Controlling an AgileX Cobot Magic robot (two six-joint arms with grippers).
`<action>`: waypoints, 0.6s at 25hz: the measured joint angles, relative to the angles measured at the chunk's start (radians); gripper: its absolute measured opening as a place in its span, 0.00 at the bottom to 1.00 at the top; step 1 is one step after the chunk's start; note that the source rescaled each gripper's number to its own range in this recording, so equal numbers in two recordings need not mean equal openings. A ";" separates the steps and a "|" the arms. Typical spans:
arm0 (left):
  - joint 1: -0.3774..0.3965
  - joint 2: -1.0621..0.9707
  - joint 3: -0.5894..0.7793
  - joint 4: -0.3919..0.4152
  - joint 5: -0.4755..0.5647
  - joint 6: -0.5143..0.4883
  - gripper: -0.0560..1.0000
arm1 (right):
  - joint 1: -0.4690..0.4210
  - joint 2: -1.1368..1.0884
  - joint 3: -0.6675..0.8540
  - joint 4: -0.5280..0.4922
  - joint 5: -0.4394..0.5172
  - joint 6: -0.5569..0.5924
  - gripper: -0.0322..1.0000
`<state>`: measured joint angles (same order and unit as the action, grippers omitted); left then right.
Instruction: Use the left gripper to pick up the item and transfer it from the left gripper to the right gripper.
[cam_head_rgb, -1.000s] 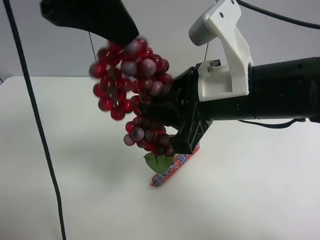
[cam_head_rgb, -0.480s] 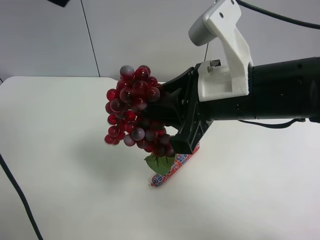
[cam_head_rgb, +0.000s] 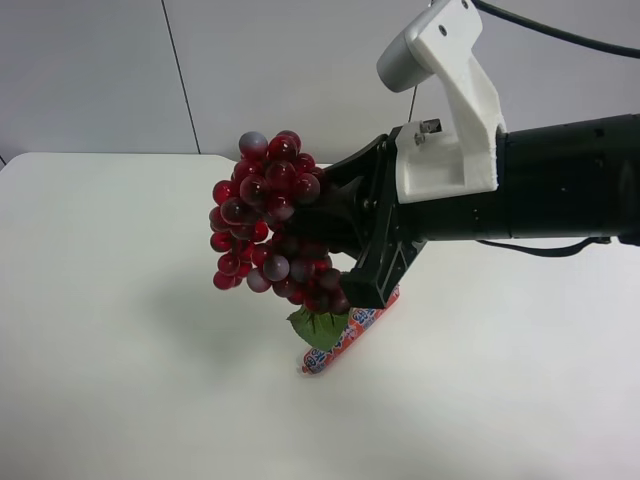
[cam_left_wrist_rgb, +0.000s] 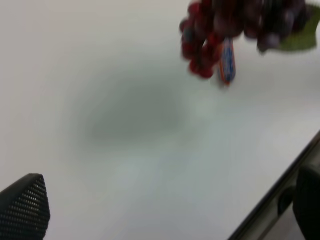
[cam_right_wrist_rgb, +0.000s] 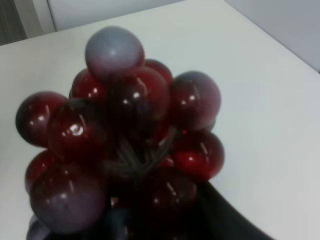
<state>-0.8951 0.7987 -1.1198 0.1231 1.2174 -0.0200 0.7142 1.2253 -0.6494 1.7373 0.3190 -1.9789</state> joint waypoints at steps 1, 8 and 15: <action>0.000 -0.043 0.049 0.000 0.000 -0.009 1.00 | 0.000 0.000 0.000 0.000 0.000 0.000 0.07; 0.000 -0.321 0.340 0.000 0.000 -0.076 1.00 | 0.000 0.000 0.000 0.000 0.000 0.000 0.07; -0.001 -0.571 0.497 -0.038 -0.024 -0.079 1.00 | 0.000 0.000 0.000 0.000 -0.032 0.000 0.07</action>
<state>-0.8962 0.2278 -0.6231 0.0855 1.1934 -0.0989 0.7142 1.2253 -0.6494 1.7373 0.2871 -1.9789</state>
